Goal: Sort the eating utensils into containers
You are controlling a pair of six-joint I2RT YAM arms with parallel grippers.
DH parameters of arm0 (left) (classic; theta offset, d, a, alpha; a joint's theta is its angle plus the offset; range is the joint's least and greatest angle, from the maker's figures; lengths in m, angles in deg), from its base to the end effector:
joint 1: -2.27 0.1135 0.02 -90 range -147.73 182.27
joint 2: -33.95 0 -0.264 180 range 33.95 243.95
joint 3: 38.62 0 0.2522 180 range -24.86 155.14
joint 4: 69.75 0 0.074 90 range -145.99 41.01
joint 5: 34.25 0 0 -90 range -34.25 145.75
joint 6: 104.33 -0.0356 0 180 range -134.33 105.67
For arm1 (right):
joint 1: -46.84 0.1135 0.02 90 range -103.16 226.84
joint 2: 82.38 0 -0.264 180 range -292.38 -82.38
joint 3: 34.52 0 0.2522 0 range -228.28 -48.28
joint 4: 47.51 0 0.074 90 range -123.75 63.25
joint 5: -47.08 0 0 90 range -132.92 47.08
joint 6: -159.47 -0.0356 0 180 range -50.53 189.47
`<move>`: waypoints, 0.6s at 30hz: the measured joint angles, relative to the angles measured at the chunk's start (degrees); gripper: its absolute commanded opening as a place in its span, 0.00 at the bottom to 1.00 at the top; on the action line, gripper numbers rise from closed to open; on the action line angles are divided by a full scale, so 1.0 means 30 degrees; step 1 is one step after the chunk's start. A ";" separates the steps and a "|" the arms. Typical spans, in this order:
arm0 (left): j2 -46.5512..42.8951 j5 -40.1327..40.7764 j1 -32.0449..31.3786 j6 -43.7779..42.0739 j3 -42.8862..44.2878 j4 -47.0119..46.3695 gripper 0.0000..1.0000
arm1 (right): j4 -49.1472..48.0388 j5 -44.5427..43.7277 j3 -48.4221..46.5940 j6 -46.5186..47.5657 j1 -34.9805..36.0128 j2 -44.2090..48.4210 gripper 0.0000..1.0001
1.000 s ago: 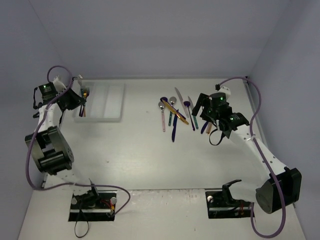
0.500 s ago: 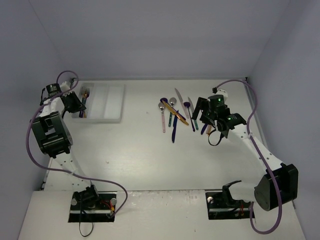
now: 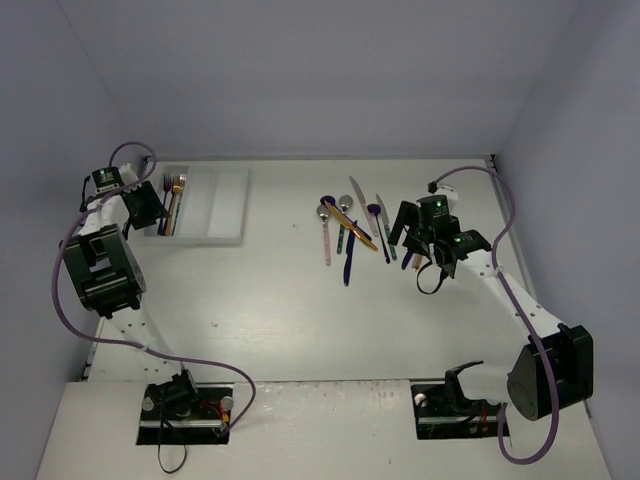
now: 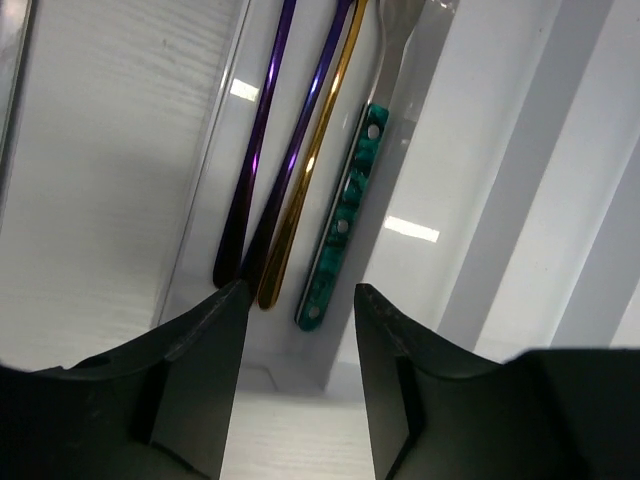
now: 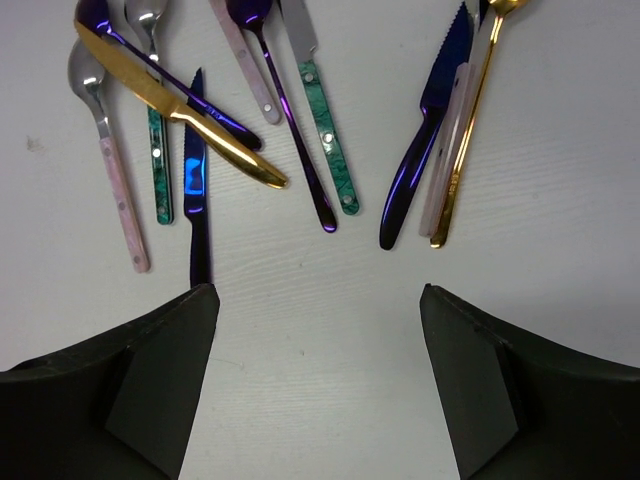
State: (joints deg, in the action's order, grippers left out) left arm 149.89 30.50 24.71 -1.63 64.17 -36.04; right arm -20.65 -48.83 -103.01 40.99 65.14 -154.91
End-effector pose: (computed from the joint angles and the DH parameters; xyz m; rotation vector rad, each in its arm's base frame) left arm 0.4251 0.1591 0.2160 -0.5052 2.2768 -0.4405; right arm 0.2729 0.0864 0.2914 0.2510 2.1152 0.3783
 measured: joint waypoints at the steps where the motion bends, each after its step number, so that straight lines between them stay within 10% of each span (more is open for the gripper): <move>1: -0.0504 0.0328 -0.0076 0.0098 -0.0360 -0.0002 0.48 | -0.0035 -0.0134 0.0001 -0.0044 -0.0093 -0.0071 0.74; 18: -1.7190 0.5105 -0.7310 0.0822 -0.7866 -0.0278 0.58 | -0.0564 -0.1645 -0.1388 -0.1162 -0.2891 -0.5796 0.44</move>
State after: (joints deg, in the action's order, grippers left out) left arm 98.32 45.81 2.78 0.84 40.57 -36.87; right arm -22.34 -53.77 -107.17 37.50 56.47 -172.30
